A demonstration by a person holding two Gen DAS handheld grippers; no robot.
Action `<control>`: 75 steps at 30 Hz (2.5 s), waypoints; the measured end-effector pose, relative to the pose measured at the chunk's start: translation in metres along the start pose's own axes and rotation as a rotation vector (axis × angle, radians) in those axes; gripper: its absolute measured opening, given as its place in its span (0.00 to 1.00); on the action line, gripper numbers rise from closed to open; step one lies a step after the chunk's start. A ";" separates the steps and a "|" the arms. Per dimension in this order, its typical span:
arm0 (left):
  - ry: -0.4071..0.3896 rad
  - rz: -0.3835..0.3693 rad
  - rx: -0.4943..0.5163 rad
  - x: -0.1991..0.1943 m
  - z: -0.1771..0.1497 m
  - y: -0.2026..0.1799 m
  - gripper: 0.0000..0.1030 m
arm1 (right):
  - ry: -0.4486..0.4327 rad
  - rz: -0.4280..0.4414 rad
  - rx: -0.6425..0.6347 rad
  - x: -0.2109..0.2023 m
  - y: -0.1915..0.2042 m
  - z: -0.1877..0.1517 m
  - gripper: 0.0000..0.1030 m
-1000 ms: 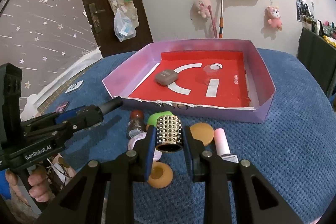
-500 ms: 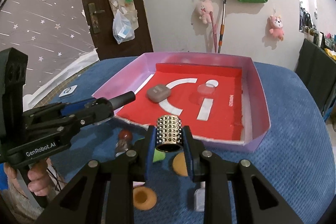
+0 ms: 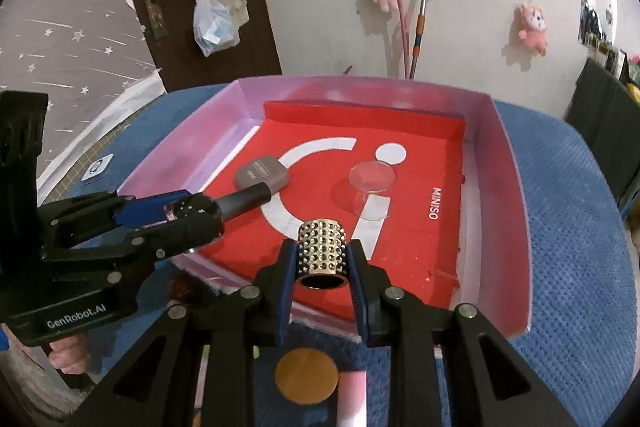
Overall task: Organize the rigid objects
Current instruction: 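Carry the nail polish and studded cylinder into the pink box with both tools, then open both tools to release the nail polish and cylinder in the box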
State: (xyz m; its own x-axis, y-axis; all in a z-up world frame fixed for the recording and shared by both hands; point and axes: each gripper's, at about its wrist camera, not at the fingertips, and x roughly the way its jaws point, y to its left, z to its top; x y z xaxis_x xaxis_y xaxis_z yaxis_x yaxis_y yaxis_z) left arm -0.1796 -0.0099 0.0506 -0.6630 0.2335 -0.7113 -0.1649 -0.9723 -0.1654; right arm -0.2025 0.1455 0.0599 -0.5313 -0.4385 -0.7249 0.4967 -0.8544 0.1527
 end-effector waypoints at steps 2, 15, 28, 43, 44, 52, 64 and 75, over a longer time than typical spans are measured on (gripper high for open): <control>0.016 0.011 0.005 0.006 0.000 0.002 0.33 | 0.012 -0.003 0.007 0.007 -0.003 0.002 0.26; 0.079 0.039 -0.011 0.032 0.011 0.017 0.33 | 0.066 -0.029 0.012 0.039 -0.013 0.011 0.26; 0.091 0.068 -0.019 0.057 0.018 0.023 0.33 | 0.068 -0.063 0.048 0.057 -0.026 0.019 0.26; 0.094 0.059 -0.031 0.059 0.020 0.024 0.33 | 0.094 -0.093 0.079 0.066 -0.036 0.026 0.27; 0.094 0.059 -0.032 0.060 0.020 0.024 0.33 | 0.095 -0.092 0.080 0.066 -0.036 0.025 0.27; 0.096 0.057 -0.034 0.059 0.019 0.025 0.33 | 0.102 -0.084 0.083 0.068 -0.035 0.025 0.27; 0.103 0.076 -0.013 0.062 0.018 0.023 0.34 | 0.100 -0.076 0.086 0.068 -0.035 0.024 0.27; 0.089 0.075 -0.022 0.054 0.021 0.024 0.57 | 0.089 -0.070 0.090 0.066 -0.034 0.024 0.47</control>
State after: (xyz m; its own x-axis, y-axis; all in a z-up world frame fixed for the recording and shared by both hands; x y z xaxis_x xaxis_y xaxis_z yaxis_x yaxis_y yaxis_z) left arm -0.2349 -0.0202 0.0228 -0.6053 0.1598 -0.7798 -0.1005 -0.9871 -0.1243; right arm -0.2709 0.1394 0.0232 -0.4973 -0.3539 -0.7921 0.3948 -0.9053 0.1566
